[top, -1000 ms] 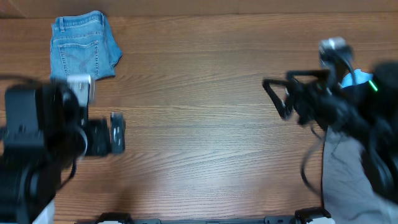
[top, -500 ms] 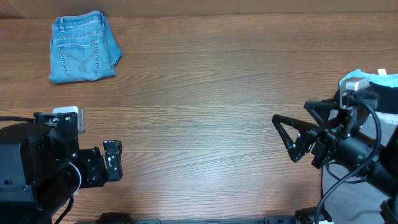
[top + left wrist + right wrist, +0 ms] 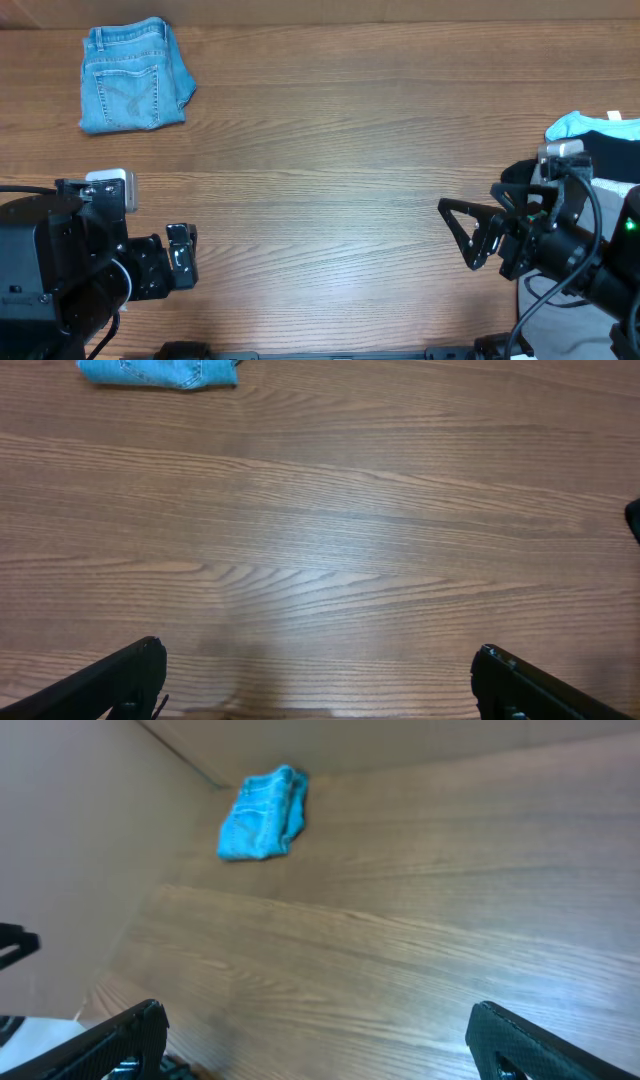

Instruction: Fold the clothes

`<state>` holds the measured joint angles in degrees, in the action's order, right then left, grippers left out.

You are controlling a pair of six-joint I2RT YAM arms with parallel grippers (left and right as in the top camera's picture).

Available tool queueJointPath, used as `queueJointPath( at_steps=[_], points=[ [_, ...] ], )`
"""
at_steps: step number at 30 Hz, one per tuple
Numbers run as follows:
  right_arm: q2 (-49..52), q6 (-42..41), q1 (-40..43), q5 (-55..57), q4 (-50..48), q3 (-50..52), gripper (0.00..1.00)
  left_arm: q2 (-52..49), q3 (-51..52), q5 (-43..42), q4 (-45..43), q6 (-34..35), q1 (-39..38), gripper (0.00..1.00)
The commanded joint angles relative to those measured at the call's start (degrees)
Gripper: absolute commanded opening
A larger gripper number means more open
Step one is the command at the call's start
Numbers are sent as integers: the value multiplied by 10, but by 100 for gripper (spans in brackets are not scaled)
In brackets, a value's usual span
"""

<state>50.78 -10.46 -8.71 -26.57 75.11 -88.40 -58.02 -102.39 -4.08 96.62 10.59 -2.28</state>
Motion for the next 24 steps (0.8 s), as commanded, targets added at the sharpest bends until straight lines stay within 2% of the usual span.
queueJointPath(
  at_steps=[1, 3, 6, 8, 11, 14, 18, 24],
  points=[
    [0, 4, -2, 23, 28, -5, 100, 0, 3, -3, -1, 8, -4, 100],
    [0, 5, -2, 27, 43, -5, 100, 0, 3, -3, -1, 8, -4, 100],
    [0, 5, -2, 103, 33, -2, 100, 0, 3, -3, -1, 8, -4, 100],
    [-8, 18, -2, 157, -9, 9, 100, 0, 3, -3, -1, 8, -4, 100],
    [-44, 95, -2, 180, -114, 60, 100, 0, 3, -3, -1, 8, -4, 100],
    [-95, 151, -1, 180, -207, 143, 100, 0, 3, -3, -1, 8, -4, 100],
    [-180, 152, 19, 180, -309, 284, 100, 0, 3, -3, -1, 8, -4, 100],
    [-302, 152, 68, 179, -358, 469, 100, 0, 3, -3, -1, 8, -4, 100]
  ],
)
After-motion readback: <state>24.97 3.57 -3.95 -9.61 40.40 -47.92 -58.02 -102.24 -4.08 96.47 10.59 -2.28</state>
